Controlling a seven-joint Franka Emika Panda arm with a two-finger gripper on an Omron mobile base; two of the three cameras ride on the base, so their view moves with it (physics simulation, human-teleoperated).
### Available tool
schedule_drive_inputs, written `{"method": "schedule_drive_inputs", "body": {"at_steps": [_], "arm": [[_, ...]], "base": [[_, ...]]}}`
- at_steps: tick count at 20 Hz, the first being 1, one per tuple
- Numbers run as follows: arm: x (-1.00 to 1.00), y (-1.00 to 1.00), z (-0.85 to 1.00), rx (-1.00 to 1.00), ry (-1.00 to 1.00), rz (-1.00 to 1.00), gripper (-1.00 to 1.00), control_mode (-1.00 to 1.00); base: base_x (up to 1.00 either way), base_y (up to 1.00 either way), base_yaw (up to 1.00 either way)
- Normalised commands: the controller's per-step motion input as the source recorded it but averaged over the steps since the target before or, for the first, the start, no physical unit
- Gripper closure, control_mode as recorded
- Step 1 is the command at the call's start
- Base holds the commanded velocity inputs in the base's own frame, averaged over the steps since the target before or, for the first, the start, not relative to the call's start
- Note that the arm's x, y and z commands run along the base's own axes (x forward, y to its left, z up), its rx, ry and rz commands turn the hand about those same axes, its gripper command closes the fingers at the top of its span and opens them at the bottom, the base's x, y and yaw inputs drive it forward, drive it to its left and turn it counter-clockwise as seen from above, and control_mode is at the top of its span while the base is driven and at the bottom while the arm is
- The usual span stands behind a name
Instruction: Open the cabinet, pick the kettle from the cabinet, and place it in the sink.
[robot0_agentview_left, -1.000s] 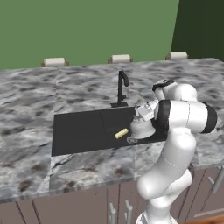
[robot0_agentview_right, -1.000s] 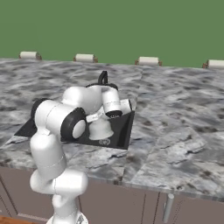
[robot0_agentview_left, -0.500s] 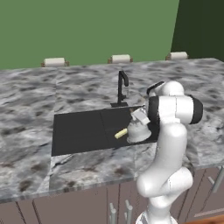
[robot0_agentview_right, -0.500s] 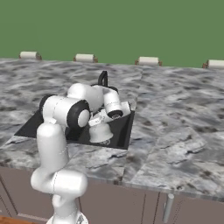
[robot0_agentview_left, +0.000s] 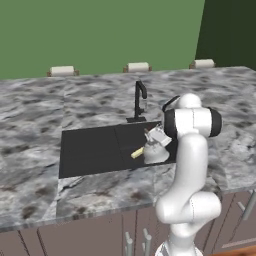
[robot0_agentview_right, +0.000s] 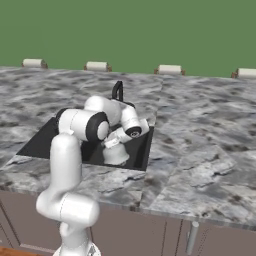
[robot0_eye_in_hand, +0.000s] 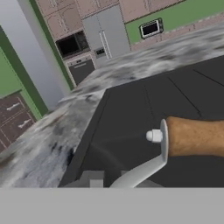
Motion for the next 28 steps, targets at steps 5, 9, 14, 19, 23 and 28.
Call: {"method": "schedule_drive_inputs", "body": {"at_steps": [5,9,14,19,23,28], "arm": [[0.19,0.05,-0.33,0.01,-0.01,0.08,1.00,-1.00],[0.22,0.01,-0.30,0.04,-0.01,0.02,1.00,-1.00],[0.24,0.03,-0.30,0.03,-0.02,0.00,1.00,-1.00],[0.26,0.07,-0.30,0.00,-0.01,0.00,1.00,-1.00],[0.20,0.03,-0.34,0.00,0.00,0.00,1.00,-1.00],[0.01,-0.03,-0.39,0.00,-0.01,0.00,1.00,-1.00]], "base": [[0.00,0.00,0.00],[0.00,0.00,0.00],[0.00,0.00,0.00],[0.00,0.00,0.00],[0.00,0.00,0.00],[0.00,0.00,0.00]]}}
